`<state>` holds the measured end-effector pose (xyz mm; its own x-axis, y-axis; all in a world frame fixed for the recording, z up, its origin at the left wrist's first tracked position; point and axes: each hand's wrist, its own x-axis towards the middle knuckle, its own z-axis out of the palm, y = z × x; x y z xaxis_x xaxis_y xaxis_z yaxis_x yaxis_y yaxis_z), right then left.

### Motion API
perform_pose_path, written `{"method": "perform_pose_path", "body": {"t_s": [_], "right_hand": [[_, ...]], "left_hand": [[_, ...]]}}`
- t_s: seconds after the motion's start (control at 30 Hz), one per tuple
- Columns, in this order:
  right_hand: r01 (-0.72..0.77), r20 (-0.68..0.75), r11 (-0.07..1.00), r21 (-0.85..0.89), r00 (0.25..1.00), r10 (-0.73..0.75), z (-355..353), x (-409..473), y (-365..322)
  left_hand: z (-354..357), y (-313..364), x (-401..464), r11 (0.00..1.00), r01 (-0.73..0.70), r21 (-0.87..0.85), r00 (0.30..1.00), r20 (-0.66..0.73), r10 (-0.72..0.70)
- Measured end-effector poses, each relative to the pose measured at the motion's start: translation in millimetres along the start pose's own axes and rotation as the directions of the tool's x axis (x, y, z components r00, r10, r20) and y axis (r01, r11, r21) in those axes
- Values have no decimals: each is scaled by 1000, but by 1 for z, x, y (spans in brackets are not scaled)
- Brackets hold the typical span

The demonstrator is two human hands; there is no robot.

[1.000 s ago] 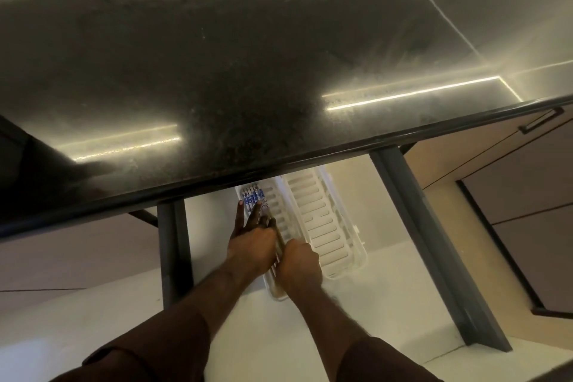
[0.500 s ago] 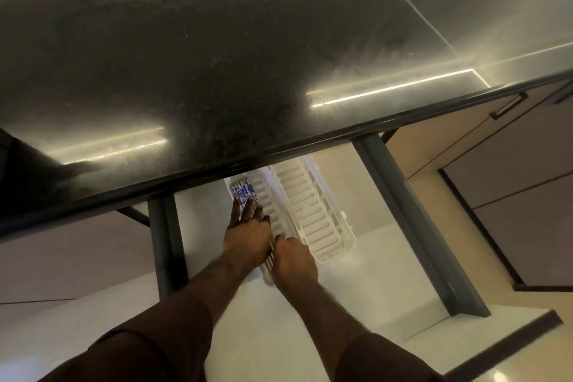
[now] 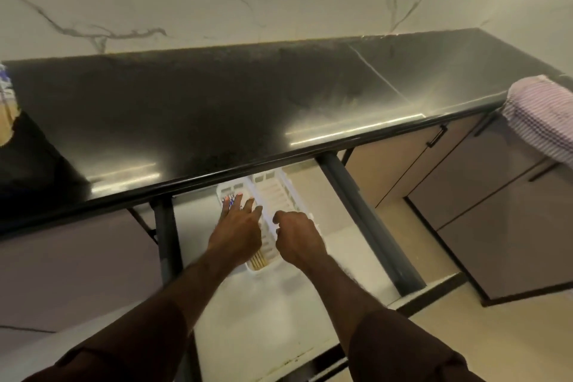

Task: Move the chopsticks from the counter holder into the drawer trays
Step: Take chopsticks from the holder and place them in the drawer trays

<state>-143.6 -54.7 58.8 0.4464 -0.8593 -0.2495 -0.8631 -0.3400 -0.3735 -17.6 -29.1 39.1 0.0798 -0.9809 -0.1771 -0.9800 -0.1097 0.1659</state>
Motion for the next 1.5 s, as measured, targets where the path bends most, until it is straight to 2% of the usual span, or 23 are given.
{"method": "perform_pose_path", "body": {"t_s": [0.13, 0.23, 0.33, 0.47, 0.63, 0.83, 1.07, 1.27, 1.5], "right_hand": [[40, -120, 999, 8, 992, -39, -28, -40, -8], [51, -204, 998, 39, 978, -42, -48, -71, -18], [115, -276, 993, 22, 956, -105, -72, -92, -35], [238, -406, 971, 27, 890, -207, -105, -111, -75], [369, -509, 926, 80, 814, -280, -125, -118, -145], [430, -567, 900, 68, 759, -320, -112, -107, -237], [489, -577, 869, 73, 731, -364, -72, -85, -372], [499, -530, 853, 153, 770, -355, -35, -59, -444], [472, -502, 865, 173, 798, -334, -6, -6, -475]], "left_hand": [[-37, 18, -44, 994, 49, -103, 990, -127, -62], [-65, 28, -75, 989, 12, -148, 976, -213, -43], [-95, 33, -102, 981, -25, -193, 950, -310, -37], [-135, 19, -137, 957, -72, -281, 850, -520, -89], [-176, -26, -166, 956, -75, -285, 761, -635, -129], [-203, -112, -202, 965, -34, -258, 707, -689, -159], [-221, -247, -246, 968, -20, -250, 731, -664, -156], [-227, -328, -252, 960, -16, -281, 757, -630, -172], [-218, -367, -222, 952, -53, -300, 766, -624, -154]]}}
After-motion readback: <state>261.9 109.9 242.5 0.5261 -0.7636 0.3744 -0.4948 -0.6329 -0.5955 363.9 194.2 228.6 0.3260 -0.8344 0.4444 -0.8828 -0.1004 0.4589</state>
